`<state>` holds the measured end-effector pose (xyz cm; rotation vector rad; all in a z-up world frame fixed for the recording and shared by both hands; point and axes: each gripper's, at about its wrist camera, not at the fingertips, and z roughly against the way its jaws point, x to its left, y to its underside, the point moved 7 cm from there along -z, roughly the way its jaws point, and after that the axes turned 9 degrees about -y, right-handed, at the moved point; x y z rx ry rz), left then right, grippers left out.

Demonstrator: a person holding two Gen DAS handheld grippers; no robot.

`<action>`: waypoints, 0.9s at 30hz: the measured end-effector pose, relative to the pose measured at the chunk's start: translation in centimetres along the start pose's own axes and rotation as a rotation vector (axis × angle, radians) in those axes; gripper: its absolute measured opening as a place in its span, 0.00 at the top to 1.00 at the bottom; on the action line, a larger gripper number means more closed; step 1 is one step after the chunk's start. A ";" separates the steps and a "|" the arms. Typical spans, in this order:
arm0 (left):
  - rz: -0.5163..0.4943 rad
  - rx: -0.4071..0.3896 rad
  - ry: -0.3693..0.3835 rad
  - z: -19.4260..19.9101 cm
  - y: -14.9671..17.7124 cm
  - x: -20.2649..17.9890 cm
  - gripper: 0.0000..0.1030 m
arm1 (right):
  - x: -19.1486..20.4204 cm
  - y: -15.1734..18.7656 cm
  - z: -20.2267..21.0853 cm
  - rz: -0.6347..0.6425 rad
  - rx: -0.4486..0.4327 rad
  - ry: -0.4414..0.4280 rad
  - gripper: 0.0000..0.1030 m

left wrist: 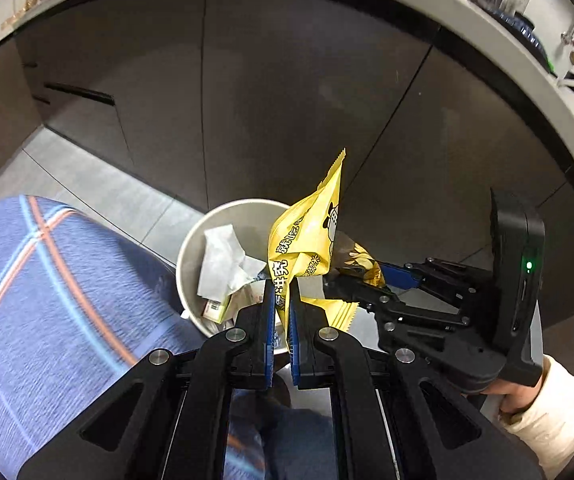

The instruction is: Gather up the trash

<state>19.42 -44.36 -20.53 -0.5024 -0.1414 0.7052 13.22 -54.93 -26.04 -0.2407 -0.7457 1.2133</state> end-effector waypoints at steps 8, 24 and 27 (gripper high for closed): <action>-0.014 0.083 -0.017 -5.0 -0.3 -0.7 0.93 | -0.5 0.0 -4.3 0.080 0.051 0.038 0.67; 0.021 -0.041 -0.172 -4.9 -1.6 2.1 0.13 | -0.5 0.9 -6.0 0.286 0.055 0.136 0.14; 0.051 -0.085 -0.225 -4.2 -2.2 3.2 0.08 | -0.9 1.0 -5.3 0.253 0.043 0.123 0.03</action>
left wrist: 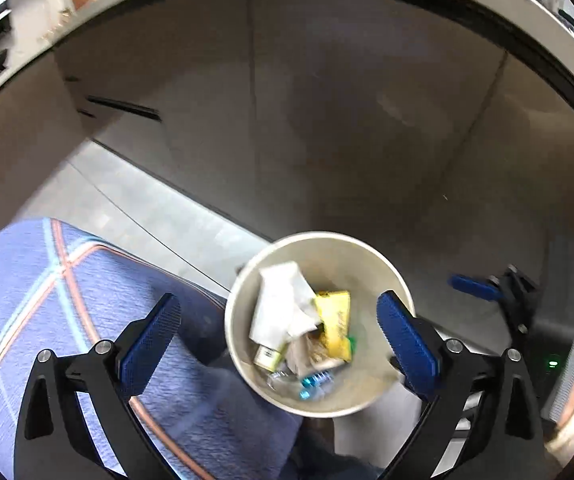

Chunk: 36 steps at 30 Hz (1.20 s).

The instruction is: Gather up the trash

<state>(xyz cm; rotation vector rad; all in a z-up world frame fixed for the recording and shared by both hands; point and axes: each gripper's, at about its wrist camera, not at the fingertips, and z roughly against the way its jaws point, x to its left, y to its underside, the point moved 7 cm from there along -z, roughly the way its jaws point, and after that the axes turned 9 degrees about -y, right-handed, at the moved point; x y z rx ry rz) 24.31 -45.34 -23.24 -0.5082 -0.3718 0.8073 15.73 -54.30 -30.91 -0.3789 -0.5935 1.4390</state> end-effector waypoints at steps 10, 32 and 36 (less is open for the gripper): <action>0.030 -0.012 -0.059 2.2 0.2 1.7 0.08 | -0.3 0.4 1.7 -0.078 0.001 -0.018 0.03; 0.195 -0.203 -0.214 18.8 5.1 7.8 0.08 | 8.8 -1.6 16.4 -0.079 -0.213 0.018 0.03; 0.246 -0.193 -0.250 21.4 7.7 9.4 0.08 | 11.0 -1.3 18.9 -0.083 -0.250 0.026 0.03</action>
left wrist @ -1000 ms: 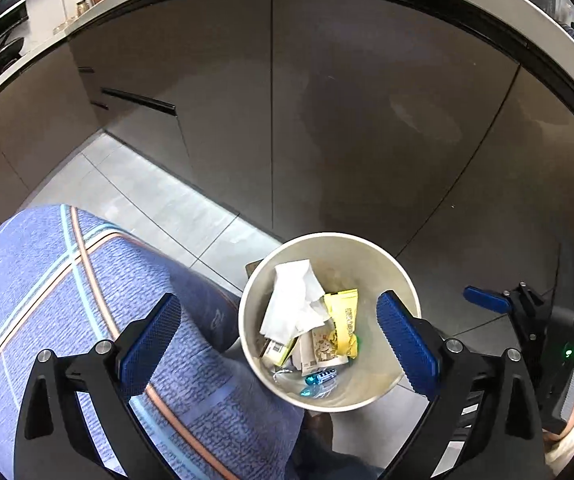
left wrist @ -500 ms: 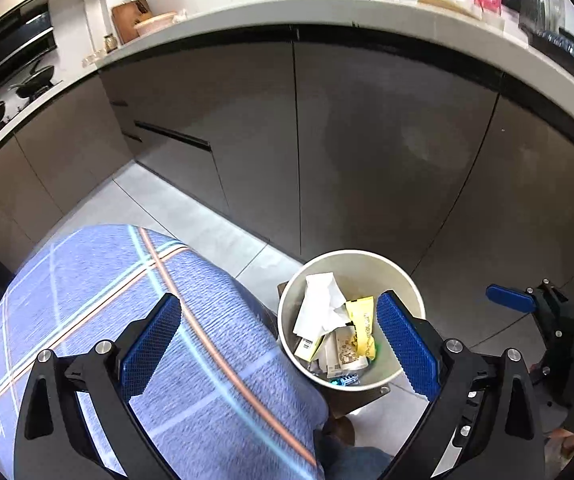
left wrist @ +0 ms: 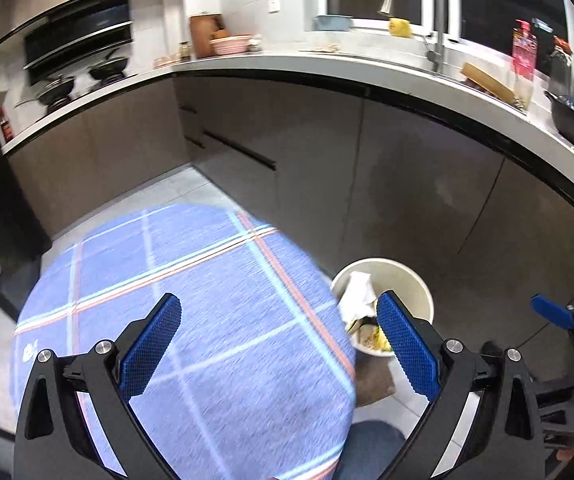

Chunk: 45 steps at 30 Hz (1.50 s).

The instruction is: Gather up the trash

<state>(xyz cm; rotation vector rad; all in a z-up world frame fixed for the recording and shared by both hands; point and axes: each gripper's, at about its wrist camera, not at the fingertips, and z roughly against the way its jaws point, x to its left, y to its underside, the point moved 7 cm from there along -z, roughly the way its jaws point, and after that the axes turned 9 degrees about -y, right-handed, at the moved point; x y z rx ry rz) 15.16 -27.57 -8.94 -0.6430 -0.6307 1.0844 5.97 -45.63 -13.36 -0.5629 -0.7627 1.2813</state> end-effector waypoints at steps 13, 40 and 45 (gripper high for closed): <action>0.121 0.073 -0.076 4.9 7.2 5.5 0.08 | 6.5 1.2 4.7 0.034 -0.015 0.042 0.03; 0.200 -0.055 -0.166 14.4 9.2 10.8 0.08 | 15.0 1.5 10.3 0.123 -0.080 -0.023 0.03; 0.194 -0.064 -0.170 14.8 9.2 10.5 0.08 | 15.0 1.5 10.5 0.115 -0.086 -0.023 0.03</action>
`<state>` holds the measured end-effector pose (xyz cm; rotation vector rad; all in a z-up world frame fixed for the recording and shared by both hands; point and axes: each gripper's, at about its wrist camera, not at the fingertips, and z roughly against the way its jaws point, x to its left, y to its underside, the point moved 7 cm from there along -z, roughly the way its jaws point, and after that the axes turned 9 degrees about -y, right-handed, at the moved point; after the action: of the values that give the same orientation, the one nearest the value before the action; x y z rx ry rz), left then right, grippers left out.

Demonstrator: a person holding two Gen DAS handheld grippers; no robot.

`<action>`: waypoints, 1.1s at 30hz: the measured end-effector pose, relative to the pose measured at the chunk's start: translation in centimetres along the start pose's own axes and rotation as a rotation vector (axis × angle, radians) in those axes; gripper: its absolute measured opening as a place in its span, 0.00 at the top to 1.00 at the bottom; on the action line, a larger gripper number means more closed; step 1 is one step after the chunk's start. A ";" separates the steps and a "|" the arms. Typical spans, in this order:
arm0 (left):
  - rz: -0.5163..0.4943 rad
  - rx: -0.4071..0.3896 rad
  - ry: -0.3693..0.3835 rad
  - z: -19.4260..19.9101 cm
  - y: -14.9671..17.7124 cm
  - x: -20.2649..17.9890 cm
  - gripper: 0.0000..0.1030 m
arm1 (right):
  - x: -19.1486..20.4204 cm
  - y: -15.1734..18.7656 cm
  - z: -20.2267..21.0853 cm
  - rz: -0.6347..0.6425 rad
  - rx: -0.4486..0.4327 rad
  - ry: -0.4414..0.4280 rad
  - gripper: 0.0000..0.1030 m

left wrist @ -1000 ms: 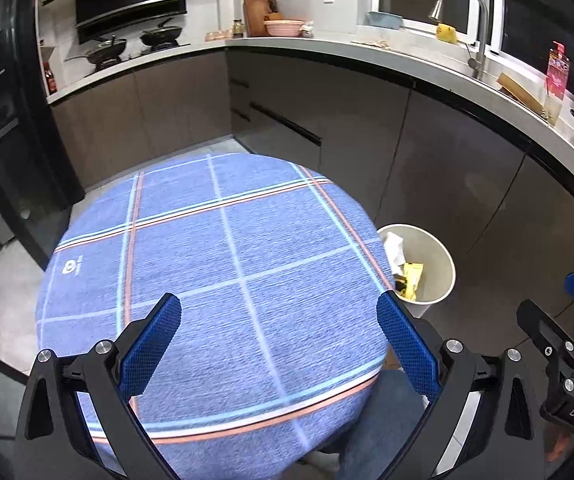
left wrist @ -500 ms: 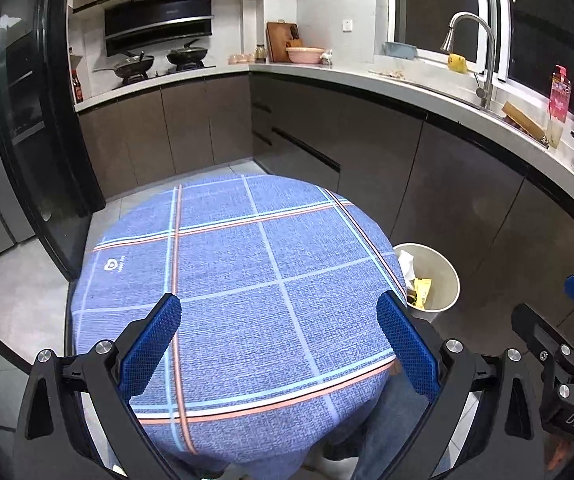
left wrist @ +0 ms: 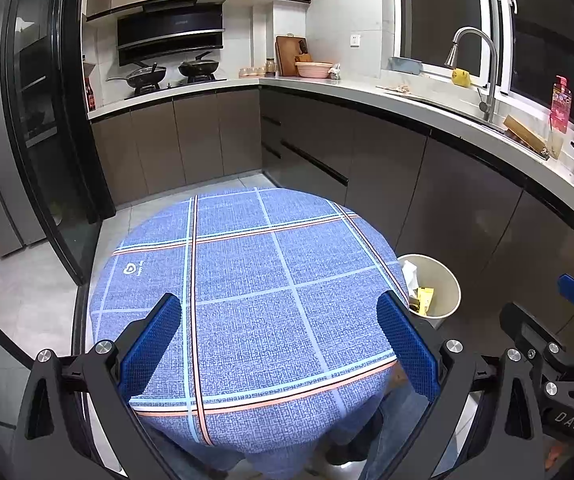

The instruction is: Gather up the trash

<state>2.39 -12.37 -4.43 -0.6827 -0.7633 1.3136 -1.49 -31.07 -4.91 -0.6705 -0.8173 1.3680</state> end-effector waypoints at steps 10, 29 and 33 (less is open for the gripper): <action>-0.002 0.000 -0.002 0.1 0.0 -0.2 0.08 | -0.4 0.1 0.2 -0.009 -0.005 -0.003 0.03; -0.030 0.008 -0.009 -0.4 -0.3 -1.1 0.08 | -1.5 0.4 -0.3 -0.050 -0.006 -0.016 0.03; -0.031 0.007 -0.006 -0.4 -0.4 -1.1 0.08 | -1.6 0.5 -0.2 -0.055 -0.005 -0.014 0.03</action>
<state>2.83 -13.55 -4.46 -0.6592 -0.7714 1.2905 -1.57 -32.64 -5.60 -0.6390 -0.8449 1.3230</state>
